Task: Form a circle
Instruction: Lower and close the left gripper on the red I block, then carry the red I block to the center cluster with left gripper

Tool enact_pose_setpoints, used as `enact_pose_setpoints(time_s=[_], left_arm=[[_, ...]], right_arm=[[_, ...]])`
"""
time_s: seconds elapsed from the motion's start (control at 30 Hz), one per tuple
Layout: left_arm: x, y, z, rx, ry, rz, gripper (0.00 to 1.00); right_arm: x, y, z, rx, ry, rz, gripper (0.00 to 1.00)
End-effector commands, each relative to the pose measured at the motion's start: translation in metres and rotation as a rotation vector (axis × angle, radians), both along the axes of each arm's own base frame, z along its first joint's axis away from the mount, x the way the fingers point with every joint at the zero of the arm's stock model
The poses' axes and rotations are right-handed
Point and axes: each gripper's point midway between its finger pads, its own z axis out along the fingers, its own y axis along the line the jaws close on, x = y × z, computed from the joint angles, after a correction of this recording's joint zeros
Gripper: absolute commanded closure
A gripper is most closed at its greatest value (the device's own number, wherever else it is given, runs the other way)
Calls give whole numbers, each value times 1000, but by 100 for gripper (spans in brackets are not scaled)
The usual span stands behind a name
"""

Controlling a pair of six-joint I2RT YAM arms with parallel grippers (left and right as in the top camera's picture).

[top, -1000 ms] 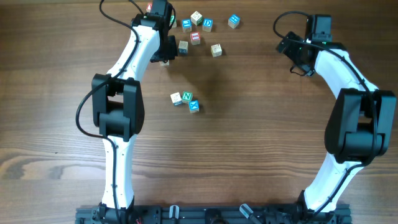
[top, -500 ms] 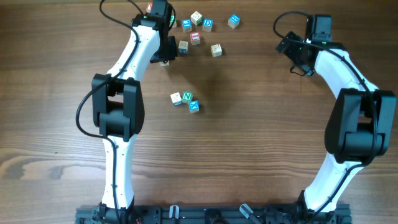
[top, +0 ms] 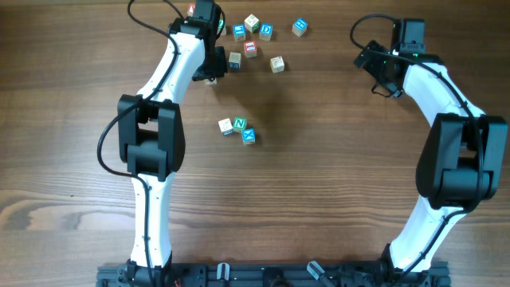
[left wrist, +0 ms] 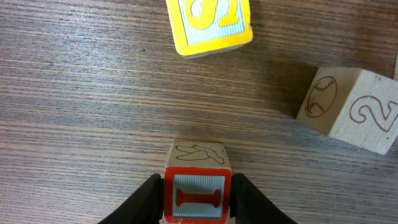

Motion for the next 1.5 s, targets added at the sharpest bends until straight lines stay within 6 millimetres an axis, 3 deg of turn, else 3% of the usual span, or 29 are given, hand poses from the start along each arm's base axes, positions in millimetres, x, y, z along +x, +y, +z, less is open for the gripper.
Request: enact_pose_setpoints(time_s=[0.0, 0.1, 0.3, 0.47, 0.57, 0.77, 0.97, 1.07, 1.2, 1.3, 1.47], left_arm=[[-5, 0, -1, 3, 15, -4, 70], [-6, 0, 6, 2, 12, -4, 75], [-23, 4, 63, -4, -14, -3, 74], [-58, 12, 141, -22, -59, 23, 77], [-90, 19, 186, -39, -77, 51, 77], [-150, 26, 228, -60, -33, 65, 77], [-195, 36, 247, -51, 20, 83, 77], [-215, 28, 245, -46, 38, 48, 76], [-237, 18, 219, -25, 105, 10, 75], [-249, 7, 176, -5, 163, -17, 75], [-250, -15, 93, -6, 174, -66, 74]], right_arm=[[-2, -1, -9, -14, 20, 8, 0], [-2, -1, -9, -14, 20, 8, 0], [-2, -1, -9, -14, 19, 8, 1], [-2, -1, -9, -14, 19, 8, 0], [-2, -1, -9, -14, 19, 8, 0], [-2, -1, -9, -14, 19, 8, 0], [-2, -1, -9, -14, 19, 8, 0], [-2, -1, -9, -14, 20, 8, 0], [-2, -1, -9, -14, 19, 8, 0], [-2, -1, -9, -14, 19, 8, 0], [-2, -1, -9, -14, 19, 8, 0]])
